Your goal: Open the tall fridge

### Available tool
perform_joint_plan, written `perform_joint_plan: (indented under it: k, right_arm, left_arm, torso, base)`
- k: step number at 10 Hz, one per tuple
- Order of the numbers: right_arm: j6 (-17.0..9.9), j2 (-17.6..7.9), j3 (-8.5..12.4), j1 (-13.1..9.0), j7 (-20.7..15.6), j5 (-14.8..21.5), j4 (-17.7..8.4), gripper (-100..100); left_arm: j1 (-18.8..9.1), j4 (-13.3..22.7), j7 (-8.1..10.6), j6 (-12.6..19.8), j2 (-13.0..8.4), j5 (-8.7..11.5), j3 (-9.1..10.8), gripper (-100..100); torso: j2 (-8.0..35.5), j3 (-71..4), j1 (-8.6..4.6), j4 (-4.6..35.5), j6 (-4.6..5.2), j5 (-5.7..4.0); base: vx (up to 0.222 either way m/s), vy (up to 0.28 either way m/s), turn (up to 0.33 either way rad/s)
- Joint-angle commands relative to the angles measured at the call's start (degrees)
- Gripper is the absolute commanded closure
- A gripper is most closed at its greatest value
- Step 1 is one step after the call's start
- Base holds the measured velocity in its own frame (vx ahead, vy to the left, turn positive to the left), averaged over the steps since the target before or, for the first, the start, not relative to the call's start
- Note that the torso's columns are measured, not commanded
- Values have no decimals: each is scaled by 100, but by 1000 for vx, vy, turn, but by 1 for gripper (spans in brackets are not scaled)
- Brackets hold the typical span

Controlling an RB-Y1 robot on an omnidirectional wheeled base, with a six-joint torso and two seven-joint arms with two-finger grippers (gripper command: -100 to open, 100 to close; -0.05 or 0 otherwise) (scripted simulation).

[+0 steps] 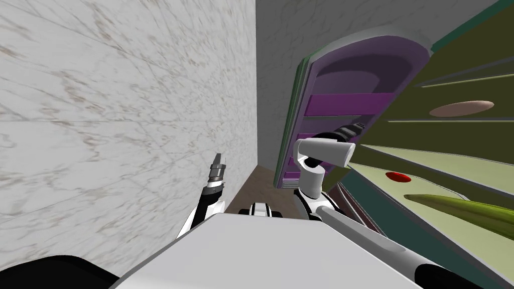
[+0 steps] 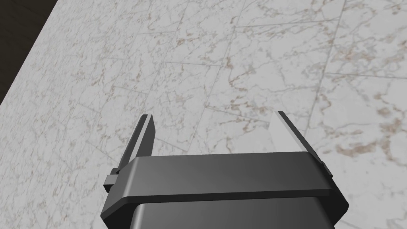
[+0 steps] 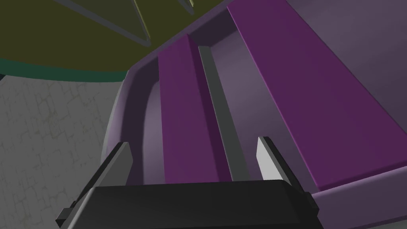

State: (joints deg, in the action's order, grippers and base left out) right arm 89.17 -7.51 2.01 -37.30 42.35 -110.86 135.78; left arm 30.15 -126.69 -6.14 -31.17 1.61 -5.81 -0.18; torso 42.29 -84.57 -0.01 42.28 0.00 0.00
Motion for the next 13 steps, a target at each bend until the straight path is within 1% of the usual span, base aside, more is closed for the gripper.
perform_joint_plan:
  k: [1, 3, 4, 6, 8, 9, 10, 11, 12, 13]
  right_arm:
    - [-26, -141, 152, -86, 57, 246, -94, -100]
    - [18, 131, 260, -161, 112, 345, -93, -100]
    - [39, 239, 280, -176, 123, 359, -88, -100]
    - [96, 514, 314, -202, 144, 381, -77, -100]
    - [159, 803, 336, -220, 158, 394, -68, -100]
    - [178, 889, 340, -223, 161, 397, -66, -100]
    - [172, 837, 313, -211, 144, 417, -39, -100]
    - [179, 848, 311, -209, 140, 418, -33, -100]
    - [258, 820, 360, -487, -24, 438, -114, -100]
    - [298, 807, 384, -625, -106, 448, -155, -100]
  left_arm:
    - [0, 0, 0, 0, 0, 0, 0, 0]
    - [0, 0, 0, 0, 0, 0, 0, 0]
    - [0, 0, 0, 0, 0, 0, 0, 0]
    - [-2, 0, 0, 0, -1, 0, 1, 0]
    - [-3, 0, 0, 1, -1, 0, 1, 0]
    - [-2, 0, 0, 1, -1, 0, 1, 0]
    - [-2, 0, 0, 1, -1, 0, 1, 0]
    - [-3, 0, 0, 1, -1, 0, 1, 0]
    - [-3, 0, 0, 1, -1, 0, 1, 0]
    - [-3, 0, 0, 1, -1, 0, 1, 0]
  torso:
    - [5, 4, 1, 2, 1, 0]
    - [-8, -4, 10, -2, -1, 3]
    - [4, 2, -5, 0, -1, -1]
    - [31, 21, -20, 10, 2, -7]
    - [15, 10, -6, 5, 0, -2]
    - [2, 2, -3, 1, 1, -1]
    - [-3, -1, 0, -1, 0, 0]
    - [0, 0, -2, 0, 0, -1]
    - [2, 2, -2, 1, 0, -1]
    - [1, 1, -2, 1, 0, 0]
  base:
    - [199, 140, -40]
    - [209, 138, -38]
    - [112, 72, -10]
    - [58, 43, -9]
    - [30, 19, -8]
    - [27, 13, -3]
    - [10, 7, -1]
    - [0, 0, 0]
    - [4, -3, -25]
    - [6, -7, -34]
